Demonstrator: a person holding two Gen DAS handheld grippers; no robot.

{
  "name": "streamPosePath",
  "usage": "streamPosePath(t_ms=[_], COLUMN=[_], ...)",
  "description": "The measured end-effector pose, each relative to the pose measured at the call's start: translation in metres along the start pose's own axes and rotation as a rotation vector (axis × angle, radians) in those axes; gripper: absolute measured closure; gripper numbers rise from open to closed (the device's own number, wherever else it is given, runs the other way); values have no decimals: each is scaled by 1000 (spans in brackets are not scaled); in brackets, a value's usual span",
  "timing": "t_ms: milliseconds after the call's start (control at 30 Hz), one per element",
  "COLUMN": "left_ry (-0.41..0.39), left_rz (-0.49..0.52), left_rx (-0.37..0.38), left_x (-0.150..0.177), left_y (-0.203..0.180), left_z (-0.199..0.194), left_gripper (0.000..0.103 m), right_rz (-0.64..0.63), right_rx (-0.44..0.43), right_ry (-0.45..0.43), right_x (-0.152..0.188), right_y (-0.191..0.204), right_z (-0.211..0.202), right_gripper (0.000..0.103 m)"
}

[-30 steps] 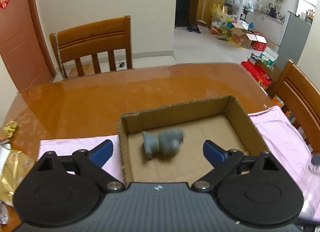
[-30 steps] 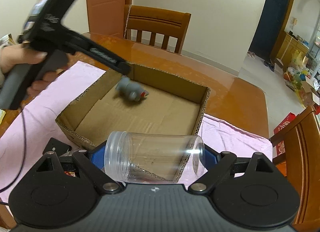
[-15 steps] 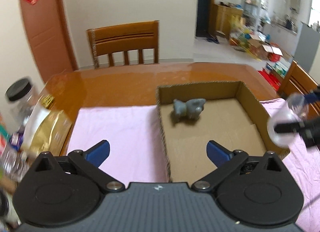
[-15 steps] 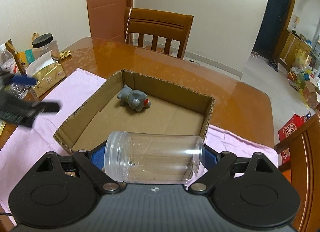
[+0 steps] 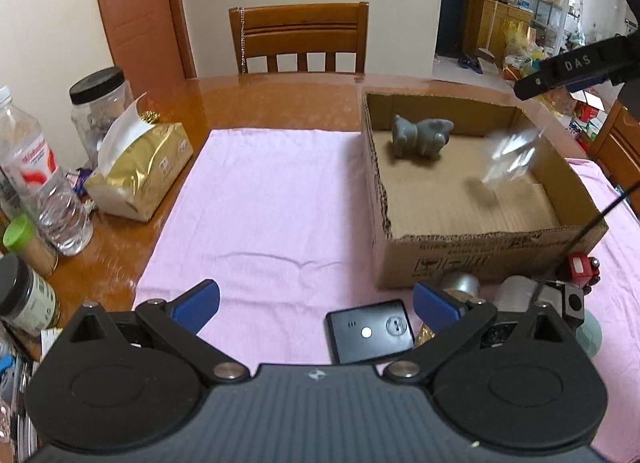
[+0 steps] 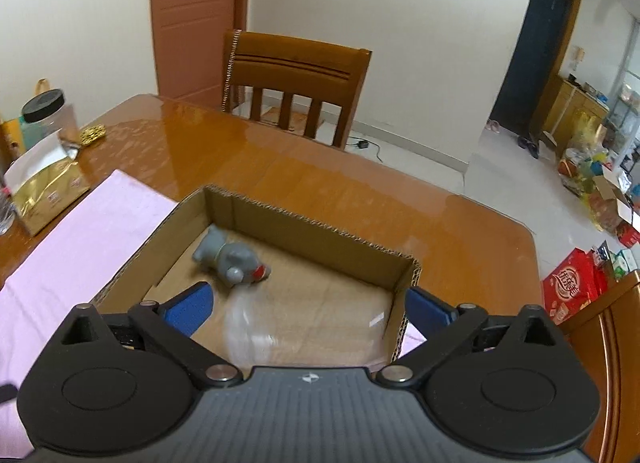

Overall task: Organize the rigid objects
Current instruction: 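Drop the grey cat figurine into the box with the left gripper while the right carries the jar there, then release the clear jar into the box with the right gripper, then grasp the mint-green egg case with the right gripper while the left grasps the black case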

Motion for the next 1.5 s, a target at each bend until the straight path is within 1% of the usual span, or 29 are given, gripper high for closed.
streamPosePath(t_ms=[67,200,467,633,800,900,1067,1167,1300,1367,1433,1500], left_ry=[-2,-2,-1,2,21,33,41,47,60,64,71,78], left_rz=[-7,-16,-21,-14,-17,-10,6,11,12,11,5,-7], left_rx=[5,-4,17,24,45,53,60,62,62,58,52,44], left_x=[2,3,4,10,18,21,23,23,25,25,24,23], left_y=[2,3,3,-2,-7,-10,-16,-19,-21,-21,-20,-17], left_z=[-1,-2,-5,-7,-7,-6,-7,-6,-3,-1,3,9], left_gripper=[1,1,1,1,1,1,1,1,1,1,1,1], right_rz=[14,9,31,71,122,148,170,145,127,114,137,208], right_rx=[18,25,31,28,27,48,46,51,73,118,120,89], right_ry=[13,15,18,30,62,136,219,232,231,239,233,257], right_x=[0,9,48,89,145,183,225,233,230,230,230,231], right_y=[-1,2,6,7,6,6,8,11,13,11,7,-3], right_z=[1,-8,-40,-58,-64,-53,-37,-32,-24,-19,-16,-14], right_gripper=[0,0,0,0,0,0,0,0,0,0,0,0])
Point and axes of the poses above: each gripper's, at about its wrist camera, not at the fingertips, and z roughly the way its jaws point, y to its left, x to its underside, the point moved 3 cm from there along z, roughly the way its jaws point, and after that the axes turned 3 degrees about z, right-handed, at the moved point
